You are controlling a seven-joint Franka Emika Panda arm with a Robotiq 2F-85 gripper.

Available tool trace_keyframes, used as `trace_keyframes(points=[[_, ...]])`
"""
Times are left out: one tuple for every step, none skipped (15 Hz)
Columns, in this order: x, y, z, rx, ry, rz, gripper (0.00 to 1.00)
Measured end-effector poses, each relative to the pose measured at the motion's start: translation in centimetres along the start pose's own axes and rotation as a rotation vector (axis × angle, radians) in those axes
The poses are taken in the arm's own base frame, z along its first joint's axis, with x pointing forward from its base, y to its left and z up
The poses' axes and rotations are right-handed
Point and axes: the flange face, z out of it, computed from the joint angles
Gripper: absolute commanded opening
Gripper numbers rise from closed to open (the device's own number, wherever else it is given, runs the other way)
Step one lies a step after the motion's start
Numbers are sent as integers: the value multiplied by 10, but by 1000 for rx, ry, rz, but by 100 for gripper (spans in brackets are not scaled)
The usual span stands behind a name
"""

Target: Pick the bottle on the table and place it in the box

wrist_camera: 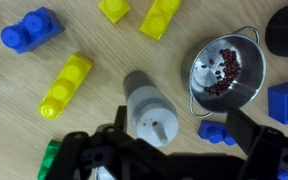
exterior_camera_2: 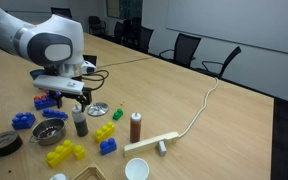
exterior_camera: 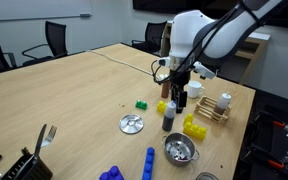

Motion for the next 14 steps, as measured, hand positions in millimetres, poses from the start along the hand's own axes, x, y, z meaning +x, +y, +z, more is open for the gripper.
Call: trace_keyframes(points=[[2,1,5,8,-5,0,100],[4,2,10,16,-12,-1,100],[5,3,15,23,-19,0,100],[6,4,21,29,-27,1,98],[7,6,25,32,-30,1,74],[7,7,28,35,-33,3,73],[9,9,29,34,-33,1,69],[11,10,30,30,-32,-2,60],[12,12,29,26,-29,-4,54],[13,13,27,23,-26,-5,47],[14,15,25,20,-22,-5,40],[15,17,24,18,-19,-4,32],[14,19,23,16,-18,-2,28],[14,22,21,13,-16,1,27]])
